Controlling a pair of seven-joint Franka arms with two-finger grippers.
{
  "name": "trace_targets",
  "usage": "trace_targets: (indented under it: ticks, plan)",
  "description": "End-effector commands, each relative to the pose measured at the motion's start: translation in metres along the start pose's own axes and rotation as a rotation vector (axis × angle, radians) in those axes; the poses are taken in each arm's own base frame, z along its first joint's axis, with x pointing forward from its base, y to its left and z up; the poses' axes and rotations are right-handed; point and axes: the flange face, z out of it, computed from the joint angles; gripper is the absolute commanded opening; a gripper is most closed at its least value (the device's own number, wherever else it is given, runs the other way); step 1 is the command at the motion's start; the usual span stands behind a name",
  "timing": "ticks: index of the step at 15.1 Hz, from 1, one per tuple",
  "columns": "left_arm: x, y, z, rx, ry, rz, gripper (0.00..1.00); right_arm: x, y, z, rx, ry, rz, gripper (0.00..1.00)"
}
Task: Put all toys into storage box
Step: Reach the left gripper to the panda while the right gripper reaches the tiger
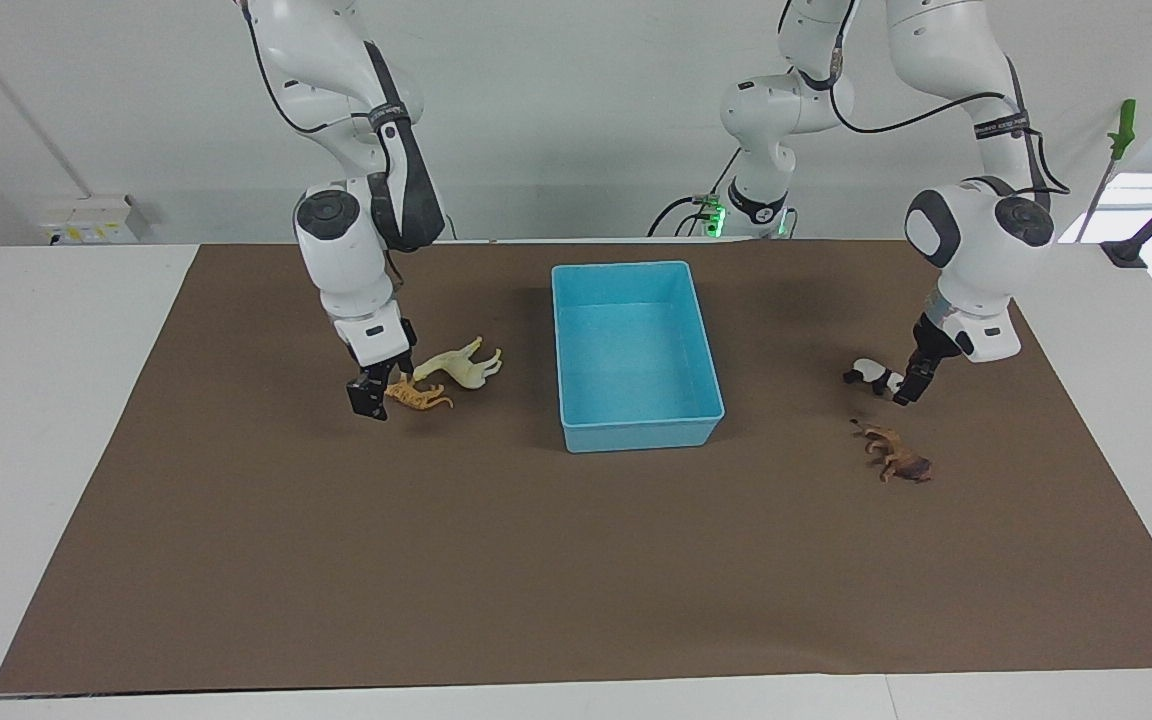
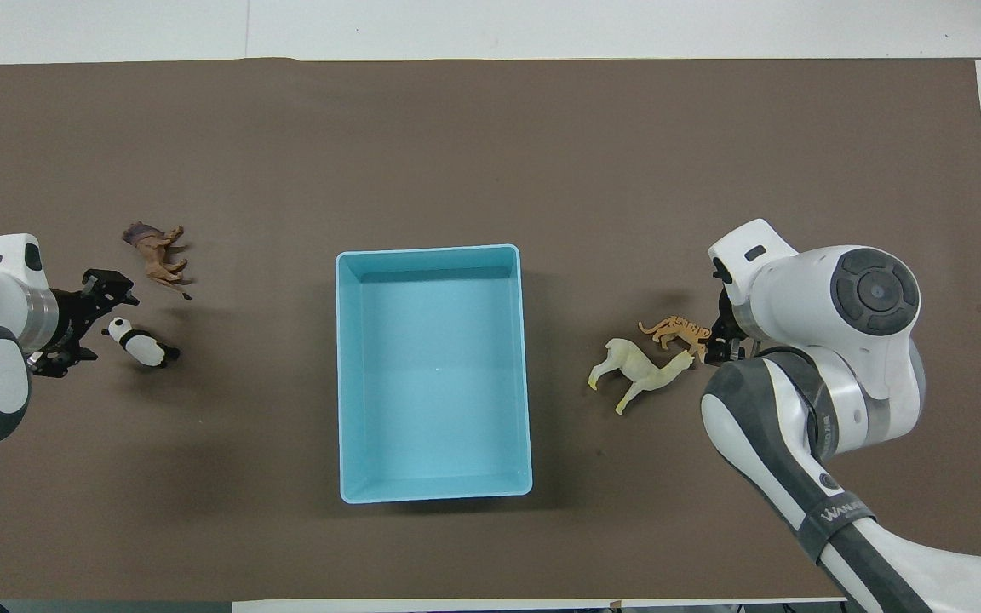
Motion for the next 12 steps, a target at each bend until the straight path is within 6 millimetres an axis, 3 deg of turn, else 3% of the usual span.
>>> trace_targets:
  ticks: [1,5,7,8,12]
  plan:
    - [-0.013,-0.01,0.0,-0.01,0.021,-0.011,1.0,-0.017,-0.01,-0.002,-0.004,0.007,-0.055,1.0]
    - [-0.019,-0.015,0.012,-0.023,0.032,-0.01,1.0,-0.016,-0.021,0.007,-0.017,0.013,-0.058,1.0]
    - [-0.021,-0.016,0.014,-0.022,0.031,-0.008,0.89,-0.018,-0.025,0.016,-0.023,0.016,-0.06,1.0]
    - [-0.021,-0.016,0.014,-0.022,0.031,-0.008,0.77,-0.018,-0.027,0.018,-0.033,0.019,-0.063,1.0]
    - [-0.022,-0.016,0.014,-0.019,0.028,-0.007,0.12,-0.022,-0.03,0.022,-0.036,0.02,-0.063,0.97]
